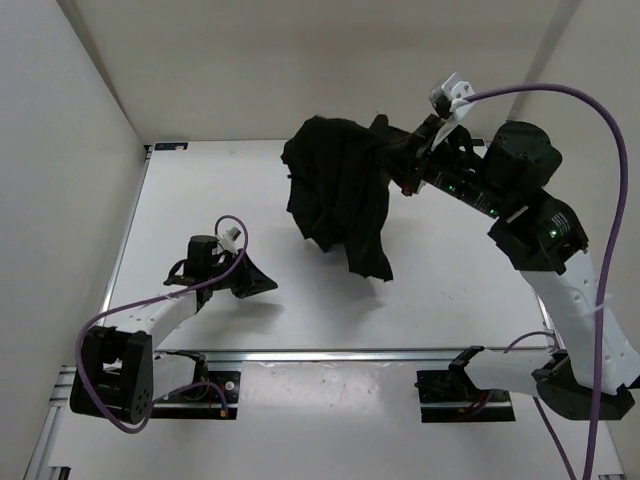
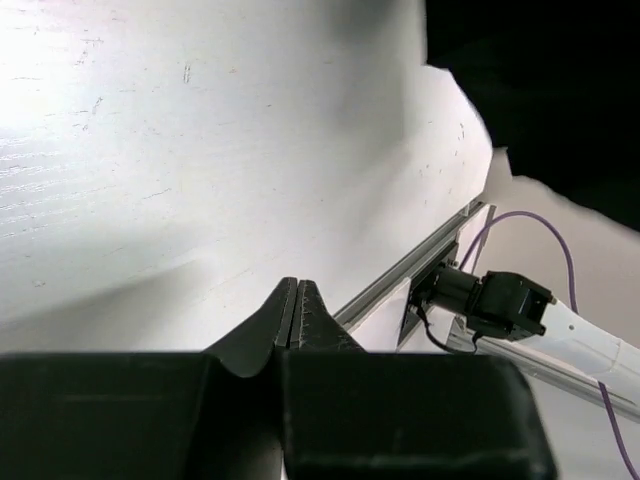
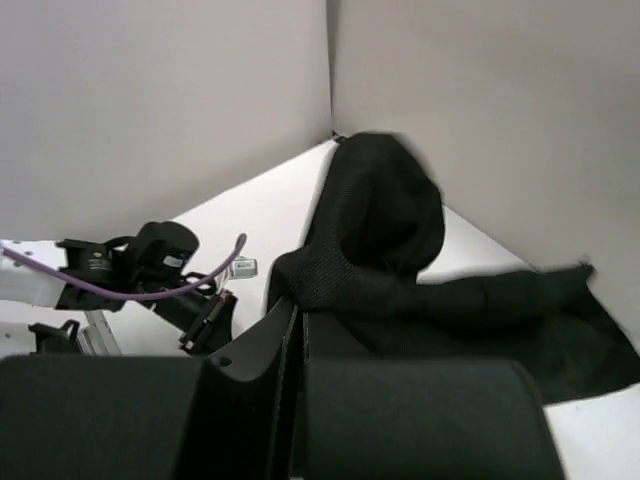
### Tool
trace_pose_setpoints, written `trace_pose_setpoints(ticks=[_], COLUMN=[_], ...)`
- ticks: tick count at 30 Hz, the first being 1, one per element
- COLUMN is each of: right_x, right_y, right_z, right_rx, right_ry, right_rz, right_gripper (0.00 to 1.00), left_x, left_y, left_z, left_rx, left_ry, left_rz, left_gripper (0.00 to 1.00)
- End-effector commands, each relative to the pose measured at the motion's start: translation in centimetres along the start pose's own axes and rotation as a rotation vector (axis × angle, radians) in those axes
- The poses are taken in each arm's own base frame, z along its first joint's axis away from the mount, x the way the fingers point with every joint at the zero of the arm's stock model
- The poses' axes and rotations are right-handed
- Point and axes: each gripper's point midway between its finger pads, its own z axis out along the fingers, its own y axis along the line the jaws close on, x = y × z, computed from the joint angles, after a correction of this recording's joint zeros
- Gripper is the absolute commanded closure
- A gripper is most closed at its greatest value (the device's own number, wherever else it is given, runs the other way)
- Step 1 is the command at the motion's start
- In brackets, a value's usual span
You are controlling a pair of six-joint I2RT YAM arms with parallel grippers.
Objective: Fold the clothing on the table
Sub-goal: Flatten the skirt out
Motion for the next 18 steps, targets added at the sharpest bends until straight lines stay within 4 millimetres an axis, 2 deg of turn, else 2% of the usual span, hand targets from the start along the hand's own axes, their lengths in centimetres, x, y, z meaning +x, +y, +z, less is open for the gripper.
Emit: trace_pose_setpoints(ticks=[1, 3, 4, 5, 6, 7, 9, 10, 12, 13, 14, 15, 16, 17, 18], right_x=[3.9, 7.1, 9.9, 12.4, 15.2, 18.3, 21.7, 23.3, 23.6, 22.1, 22.8, 22.3, 21.2, 21.9, 22.3], right_y=[-1.6, -1.7, -1.8, -1.2, -1.3, -1.1, -1.6, -2.5, -3.6, -4.5, -5.3, -6.3, -8.0, -8.7, -10.2], right_z=[3.0, 4.7, 5.7, 5.8, 6.9, 7.1, 6.8, 5.8, 4.9, 4.0, 3.7, 2.9, 1.8, 1.2, -0.1], right_rx=[0.059, 0.024, -0.006, -0.049, -0.065, -0.086, -0.061, 0.007, 0.062, 0.095, 0.118, 0.157, 0.21, 0.23, 0.273], right_ry=[0.119, 0.215, 0.298, 0.381, 0.465, 0.569, 0.703, 0.778, 0.779, 0.732, 0.717, 0.669, 0.619, 0.612, 0.601], right_rz=[-0.064, -0.022, 0.015, 0.053, 0.079, 0.121, 0.151, 0.152, 0.135, 0.131, 0.129, 0.177, 0.201, 0.261, 0.328], right_gripper=[1.0, 1.0, 0.93, 0.83, 0.68, 0.57, 0.53, 0.53, 0.53, 0.5, 0.48, 0.47, 0.47, 0.47, 0.47], left_x=[-0.5, -0.6, -0.3, -0.5, -0.3, -0.3, -0.5, -0.7, -1.8, -1.9, -3.3, -5.0, -5.1, -6.9, -8.1], left_y=[-0.8, -0.7, -0.6, -0.7, -0.6, -0.5, -0.1, 0.2, 1.0, 2.2, 1.4, 1.7, 1.4, -0.6, -3.0], left_z=[-0.5, -0.7, -0.6, -0.7, -0.7, -0.7, -1.0, -1.1, -1.6, -1.9, -2.2, -2.8, -3.0, -3.1, -3.1], left_rx=[0.037, 0.039, 0.036, 0.04, 0.035, 0.033, 0.018, -0.004, -0.079, -0.156, -0.176, -0.269, -0.297, -0.29, -0.266], left_ry=[-0.035, -0.045, -0.034, -0.044, -0.039, -0.045, -0.057, -0.065, -0.09, -0.096, -0.113, -0.155, -0.142, -0.167, -0.173], left_rz=[0.017, 0.004, 0.008, 0.0, -0.004, -0.01, -0.018, -0.01, 0.023, 0.022, 0.093, 0.153, 0.185, 0.257, 0.32], left_gripper=[0.94, 0.93, 0.94, 0.93, 0.93, 0.94, 0.93, 0.93, 0.93, 0.94, 0.94, 0.93, 0.93, 0.92, 0.9])
